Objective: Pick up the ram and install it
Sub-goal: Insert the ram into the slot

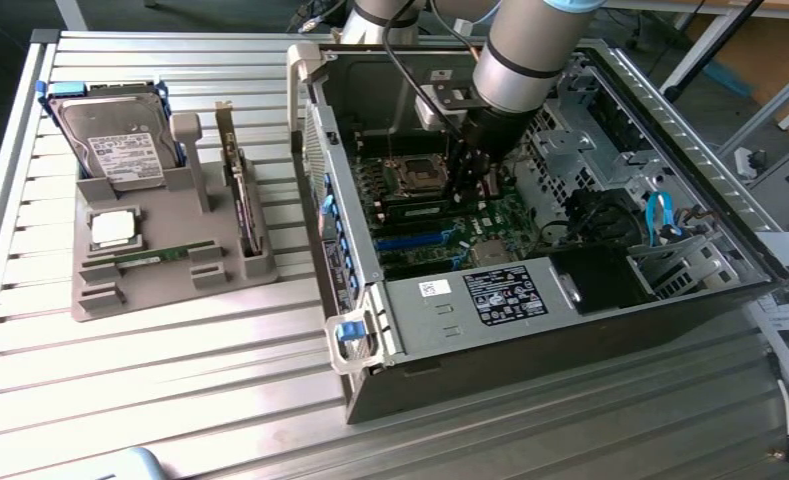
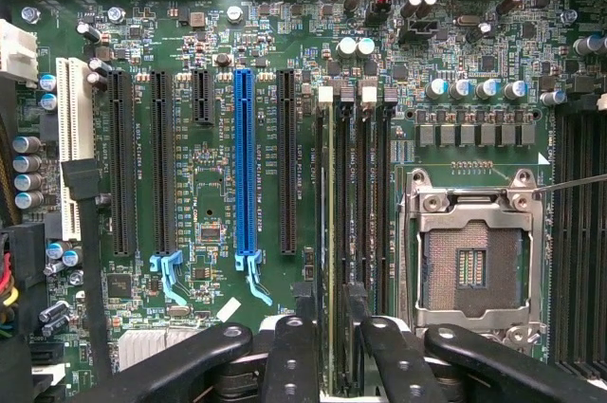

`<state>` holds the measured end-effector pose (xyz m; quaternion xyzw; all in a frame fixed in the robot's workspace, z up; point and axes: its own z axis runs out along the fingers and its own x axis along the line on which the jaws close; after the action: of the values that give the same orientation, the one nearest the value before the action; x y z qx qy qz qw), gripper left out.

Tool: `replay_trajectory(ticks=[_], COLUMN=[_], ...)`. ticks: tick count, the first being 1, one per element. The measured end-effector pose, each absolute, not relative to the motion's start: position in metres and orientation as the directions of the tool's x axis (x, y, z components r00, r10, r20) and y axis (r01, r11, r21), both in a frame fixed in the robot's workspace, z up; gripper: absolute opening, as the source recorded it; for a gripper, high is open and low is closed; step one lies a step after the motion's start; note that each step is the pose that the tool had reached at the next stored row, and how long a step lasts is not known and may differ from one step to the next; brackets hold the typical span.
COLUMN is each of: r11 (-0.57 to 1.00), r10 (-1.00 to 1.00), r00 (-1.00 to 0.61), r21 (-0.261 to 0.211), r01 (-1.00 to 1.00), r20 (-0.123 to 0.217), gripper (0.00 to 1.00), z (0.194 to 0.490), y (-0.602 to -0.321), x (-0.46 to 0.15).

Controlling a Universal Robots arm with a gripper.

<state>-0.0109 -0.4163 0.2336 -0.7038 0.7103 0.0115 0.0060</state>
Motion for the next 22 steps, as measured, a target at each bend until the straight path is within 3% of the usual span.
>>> replay_trajectory(ticks=[22], r11=[0.009], r10=[-1.0], r00=[-0.009], r21=[0.008], r01=[-1.0], r20=[-0.025], gripper=[0.25], z=[0.255], y=[-0.416], x=[-0.011])
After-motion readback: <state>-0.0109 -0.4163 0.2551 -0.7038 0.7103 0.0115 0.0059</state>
